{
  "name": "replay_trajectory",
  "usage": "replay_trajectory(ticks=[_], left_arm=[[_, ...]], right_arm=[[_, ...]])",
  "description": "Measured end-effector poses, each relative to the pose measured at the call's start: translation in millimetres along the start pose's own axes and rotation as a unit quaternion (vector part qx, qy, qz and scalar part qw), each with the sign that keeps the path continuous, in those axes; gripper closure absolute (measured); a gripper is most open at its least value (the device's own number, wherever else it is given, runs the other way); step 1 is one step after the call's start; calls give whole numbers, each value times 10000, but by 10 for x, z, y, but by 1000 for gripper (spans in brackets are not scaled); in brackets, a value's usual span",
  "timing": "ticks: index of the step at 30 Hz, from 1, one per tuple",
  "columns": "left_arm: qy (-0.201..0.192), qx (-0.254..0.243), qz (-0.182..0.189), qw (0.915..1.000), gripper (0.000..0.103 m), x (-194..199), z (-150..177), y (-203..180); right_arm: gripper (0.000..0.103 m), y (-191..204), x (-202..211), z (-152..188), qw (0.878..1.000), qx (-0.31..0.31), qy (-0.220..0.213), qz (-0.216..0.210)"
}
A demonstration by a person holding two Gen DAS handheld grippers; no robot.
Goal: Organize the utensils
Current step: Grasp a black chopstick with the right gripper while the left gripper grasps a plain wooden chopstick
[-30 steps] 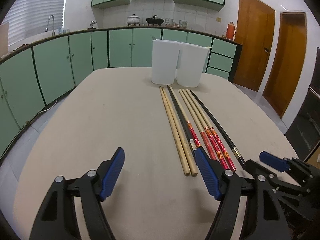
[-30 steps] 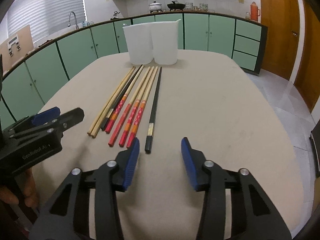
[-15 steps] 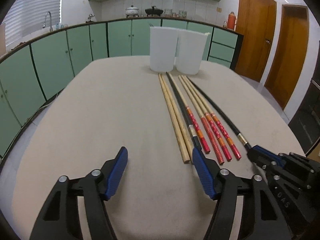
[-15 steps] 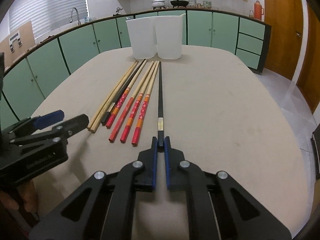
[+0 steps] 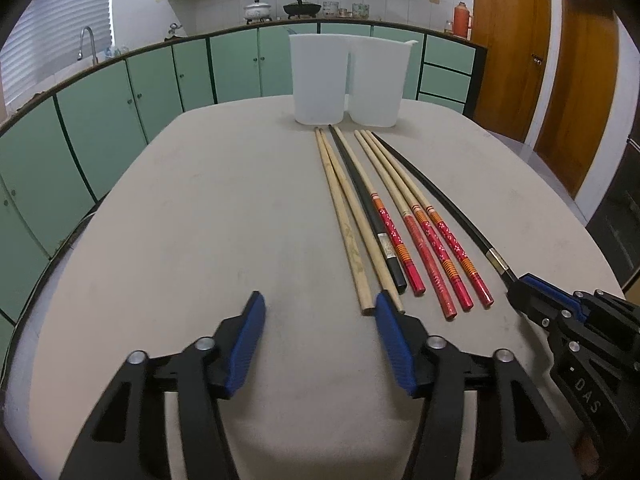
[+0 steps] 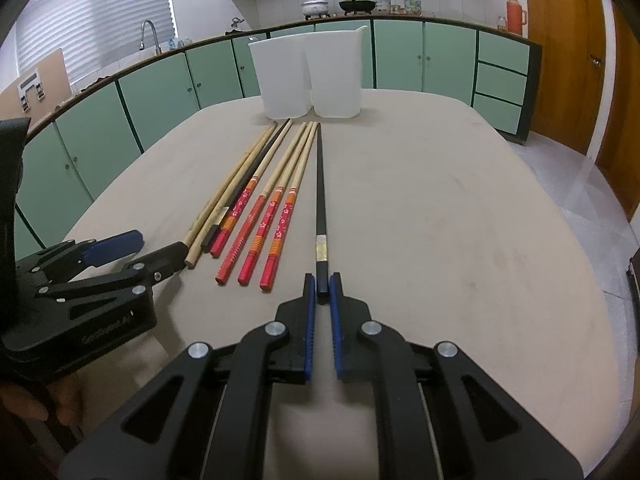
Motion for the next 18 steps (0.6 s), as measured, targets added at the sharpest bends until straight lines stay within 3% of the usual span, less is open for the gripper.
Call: replay_trajectory(ticks=[8, 18], left_arm=[[-99, 120, 214, 9996, 96, -3, -23, -26], [-352, 182, 335, 9987, 96, 166, -136, -56]], right_arm=[[97, -4, -20, -10, 10000, -78, 1, -39], [97, 31, 140, -87, 9996, 9, -284, 4]])
Point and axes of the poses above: each gripper's, at about its wrist camera, not at the fingertips, and x roughly against the way its jaws point, y to its left, z to its underside, the point moved 7 cm from there along -x, roughly the way its jaws point, and after that the axes turned 3 degrees about z, right-handed, at the moved point
